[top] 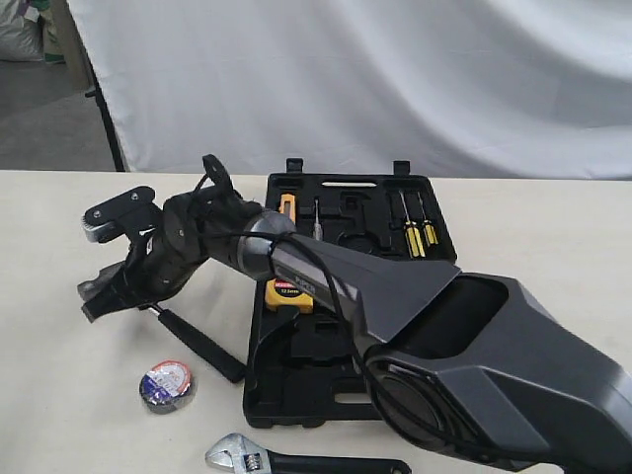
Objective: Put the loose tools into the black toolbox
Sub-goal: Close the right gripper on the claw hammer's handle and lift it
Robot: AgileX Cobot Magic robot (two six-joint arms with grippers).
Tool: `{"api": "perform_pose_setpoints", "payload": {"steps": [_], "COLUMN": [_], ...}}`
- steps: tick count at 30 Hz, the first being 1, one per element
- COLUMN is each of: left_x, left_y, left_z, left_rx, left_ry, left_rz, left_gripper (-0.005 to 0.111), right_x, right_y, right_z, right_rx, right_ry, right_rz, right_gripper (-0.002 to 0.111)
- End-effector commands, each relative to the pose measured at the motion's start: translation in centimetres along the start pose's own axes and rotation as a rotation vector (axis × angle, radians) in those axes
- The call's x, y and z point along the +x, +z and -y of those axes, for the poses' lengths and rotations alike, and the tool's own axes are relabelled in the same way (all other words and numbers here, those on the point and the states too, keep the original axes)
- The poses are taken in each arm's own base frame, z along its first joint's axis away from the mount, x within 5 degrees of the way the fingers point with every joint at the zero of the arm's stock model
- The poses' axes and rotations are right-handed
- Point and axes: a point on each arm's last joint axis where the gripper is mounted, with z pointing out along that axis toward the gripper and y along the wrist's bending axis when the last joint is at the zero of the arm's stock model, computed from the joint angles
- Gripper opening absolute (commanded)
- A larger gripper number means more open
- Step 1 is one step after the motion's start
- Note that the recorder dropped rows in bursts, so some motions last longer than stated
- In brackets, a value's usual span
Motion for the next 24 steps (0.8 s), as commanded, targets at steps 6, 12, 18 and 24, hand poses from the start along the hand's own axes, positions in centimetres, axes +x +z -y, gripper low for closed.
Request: {"api": "perform_pose_setpoints", "payload": {"steps": [6,12,18,24], "left_x": [-0.2,-0.2,-0.2,-0.2], "left_y": [0.0,0.0,0.0,0.0], "left_z": [-0.1,-0.1,-0.1,-0.1], "left_rx": [-0.021,-0.021,-0.021,-0.021], "left_ry": [0.0,0.0,0.0,0.0], "left_rz": [0.02,0.02,0.02,0.02], "left_gripper": [0.001,0.001,0.001,0.001], "right_x": [-4.3,-5.3,-5.5,-5.9], "right_y": [-5.6,-8.2,-10.1,-12.6], "right_z": [-0.8,-1.2,-0.5,1.9], "right_rx": [-0.049,-0.061,-0.066,-0.072], "right_ry": [-0.012,-0.063,-0.102,-0.089], "right_rz": [0.129,0.105,0.049,0.039], "right_gripper": [0.0,0.0,0.0,0.0]}}
